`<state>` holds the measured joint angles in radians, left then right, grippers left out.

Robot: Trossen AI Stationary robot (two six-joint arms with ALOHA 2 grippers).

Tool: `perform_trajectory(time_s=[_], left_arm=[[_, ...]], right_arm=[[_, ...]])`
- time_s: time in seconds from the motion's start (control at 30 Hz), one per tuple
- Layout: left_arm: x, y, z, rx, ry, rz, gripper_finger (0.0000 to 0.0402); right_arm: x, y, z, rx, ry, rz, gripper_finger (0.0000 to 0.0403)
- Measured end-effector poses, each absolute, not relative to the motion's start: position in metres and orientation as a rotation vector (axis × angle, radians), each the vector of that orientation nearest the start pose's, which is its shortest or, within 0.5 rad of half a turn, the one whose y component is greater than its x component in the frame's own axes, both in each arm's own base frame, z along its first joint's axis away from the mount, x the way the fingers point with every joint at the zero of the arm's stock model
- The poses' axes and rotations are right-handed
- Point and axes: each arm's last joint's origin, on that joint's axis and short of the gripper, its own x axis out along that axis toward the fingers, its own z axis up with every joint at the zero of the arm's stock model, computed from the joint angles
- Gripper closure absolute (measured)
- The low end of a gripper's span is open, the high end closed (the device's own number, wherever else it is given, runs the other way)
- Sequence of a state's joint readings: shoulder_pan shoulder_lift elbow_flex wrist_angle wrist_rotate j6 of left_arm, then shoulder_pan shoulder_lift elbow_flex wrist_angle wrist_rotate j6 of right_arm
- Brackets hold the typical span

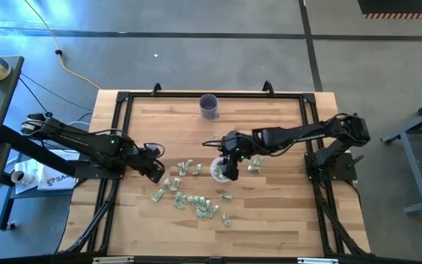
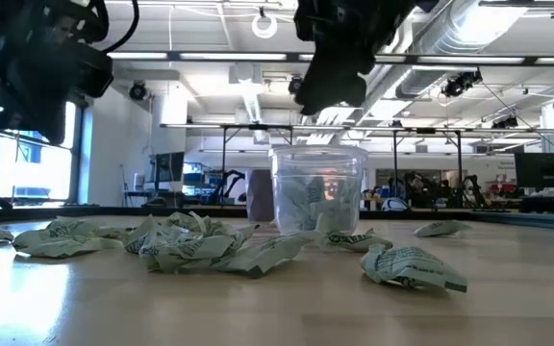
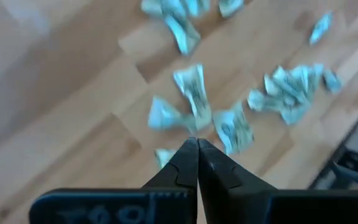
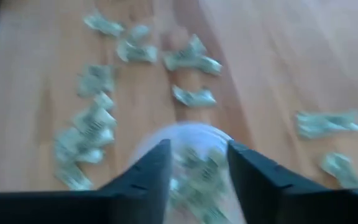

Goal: Pick and place Stevia / Truvia into bins
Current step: Put the stevia packet into the transparent container

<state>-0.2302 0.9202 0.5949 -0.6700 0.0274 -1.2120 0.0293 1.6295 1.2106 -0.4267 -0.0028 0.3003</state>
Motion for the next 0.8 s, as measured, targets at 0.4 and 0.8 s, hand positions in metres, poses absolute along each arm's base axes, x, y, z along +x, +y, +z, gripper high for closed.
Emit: perform_trajectory(time_s=[0.4,0.8], left_arm=[[0.154,-0.092,0.209,-1.108,1.264,0.260,0.0259],[0.176,-0.118,0.166,-1.102,1.288,0.547,0.0129]], right_arm=[[0.297,0.035,0.256,-0.037,1.085,-0.317,0.0108],[0.275,0.049,0.236,-0.060,1.205,-0.392,0.0100]])
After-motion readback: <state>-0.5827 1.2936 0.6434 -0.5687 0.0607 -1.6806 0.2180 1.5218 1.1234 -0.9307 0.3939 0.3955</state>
